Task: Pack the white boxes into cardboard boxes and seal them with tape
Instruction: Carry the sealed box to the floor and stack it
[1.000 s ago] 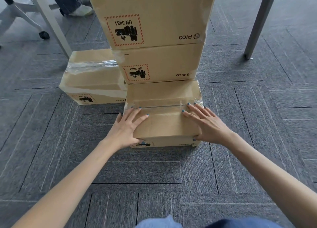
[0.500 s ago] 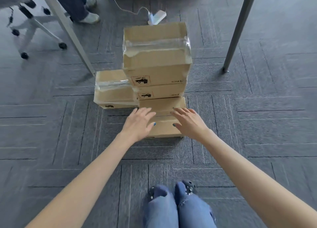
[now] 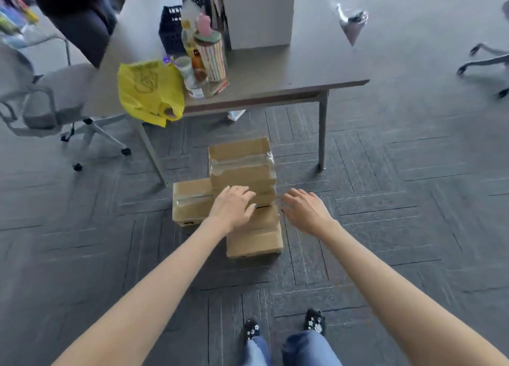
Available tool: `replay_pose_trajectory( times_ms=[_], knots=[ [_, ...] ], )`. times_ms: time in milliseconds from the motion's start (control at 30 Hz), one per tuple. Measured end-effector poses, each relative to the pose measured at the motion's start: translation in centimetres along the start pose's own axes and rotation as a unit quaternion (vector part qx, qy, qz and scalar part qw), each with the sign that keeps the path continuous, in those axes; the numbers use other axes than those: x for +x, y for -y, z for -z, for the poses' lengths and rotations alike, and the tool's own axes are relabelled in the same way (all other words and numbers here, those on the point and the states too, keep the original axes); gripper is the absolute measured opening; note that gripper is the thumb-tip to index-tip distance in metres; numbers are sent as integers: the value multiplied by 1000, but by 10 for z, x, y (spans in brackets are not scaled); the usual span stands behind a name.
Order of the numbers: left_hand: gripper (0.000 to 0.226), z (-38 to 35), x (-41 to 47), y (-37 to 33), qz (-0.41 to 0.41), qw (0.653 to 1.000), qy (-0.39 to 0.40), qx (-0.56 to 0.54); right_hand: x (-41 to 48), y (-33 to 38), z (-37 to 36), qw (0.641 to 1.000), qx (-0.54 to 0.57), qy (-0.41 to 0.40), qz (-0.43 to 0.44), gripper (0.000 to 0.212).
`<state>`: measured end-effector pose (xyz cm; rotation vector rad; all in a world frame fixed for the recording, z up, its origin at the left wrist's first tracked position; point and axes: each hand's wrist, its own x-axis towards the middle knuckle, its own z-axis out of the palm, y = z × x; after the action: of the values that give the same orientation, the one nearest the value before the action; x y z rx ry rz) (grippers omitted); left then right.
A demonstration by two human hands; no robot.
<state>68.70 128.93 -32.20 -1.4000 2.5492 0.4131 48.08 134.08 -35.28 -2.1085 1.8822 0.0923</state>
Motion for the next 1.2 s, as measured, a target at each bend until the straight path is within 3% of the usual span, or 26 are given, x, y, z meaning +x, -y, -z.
replay_pose_trajectory(
  times_ms=[333, 700, 967, 1200],
  knots=[
    [43, 80, 110, -138, -67, 997, -33, 18, -23, -147, 103, 994, 15, -49, -93, 34],
    [44, 122, 262, -318, -32, 997, -68, -7, -20, -380, 205, 993, -19, -79, -88, 37],
    [44, 155, 374, -370, 8, 998, -67, 8, 41, -486, 257, 994, 1, -96, -47, 37],
    [44, 202, 518, -387, 43, 995, -87, -26, 154, -578, 313, 994, -15, -108, 7, 37]
  ],
)
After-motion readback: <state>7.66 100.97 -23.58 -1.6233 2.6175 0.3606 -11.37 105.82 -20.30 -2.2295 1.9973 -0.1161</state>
